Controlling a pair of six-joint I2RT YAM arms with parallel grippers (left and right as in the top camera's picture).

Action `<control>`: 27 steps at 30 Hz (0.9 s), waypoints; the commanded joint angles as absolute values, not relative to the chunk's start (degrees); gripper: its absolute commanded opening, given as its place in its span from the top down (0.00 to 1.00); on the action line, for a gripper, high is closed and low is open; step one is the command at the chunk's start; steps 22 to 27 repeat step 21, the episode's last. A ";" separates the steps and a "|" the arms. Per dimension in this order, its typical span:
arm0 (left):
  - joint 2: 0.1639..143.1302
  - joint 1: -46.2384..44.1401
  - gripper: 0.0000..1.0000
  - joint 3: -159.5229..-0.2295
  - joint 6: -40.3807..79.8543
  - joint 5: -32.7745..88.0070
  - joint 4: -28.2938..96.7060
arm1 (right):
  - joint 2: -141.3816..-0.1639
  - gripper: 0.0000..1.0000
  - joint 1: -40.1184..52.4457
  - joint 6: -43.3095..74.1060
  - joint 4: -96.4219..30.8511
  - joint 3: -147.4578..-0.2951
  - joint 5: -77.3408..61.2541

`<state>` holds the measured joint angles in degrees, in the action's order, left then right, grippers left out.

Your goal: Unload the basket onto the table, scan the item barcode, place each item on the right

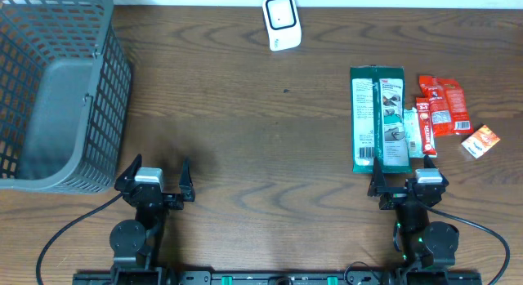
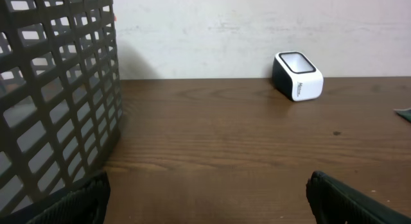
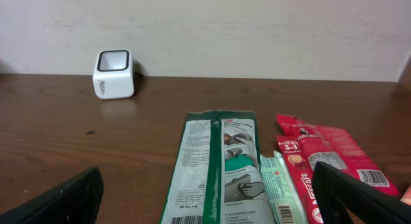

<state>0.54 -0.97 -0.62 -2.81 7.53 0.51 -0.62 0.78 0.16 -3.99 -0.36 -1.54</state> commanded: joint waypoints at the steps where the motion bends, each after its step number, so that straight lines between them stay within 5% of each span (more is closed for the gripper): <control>1: 0.23 -1.08 0.02 -0.23 -2.50 8.32 3.20 | -0.38 0.01 0.64 -0.49 -4.21 -0.30 -1.37; 27: 0.23 -1.08 0.02 -0.23 -2.48 8.34 3.20 | -0.38 0.01 0.64 -0.49 -4.21 -0.30 -1.37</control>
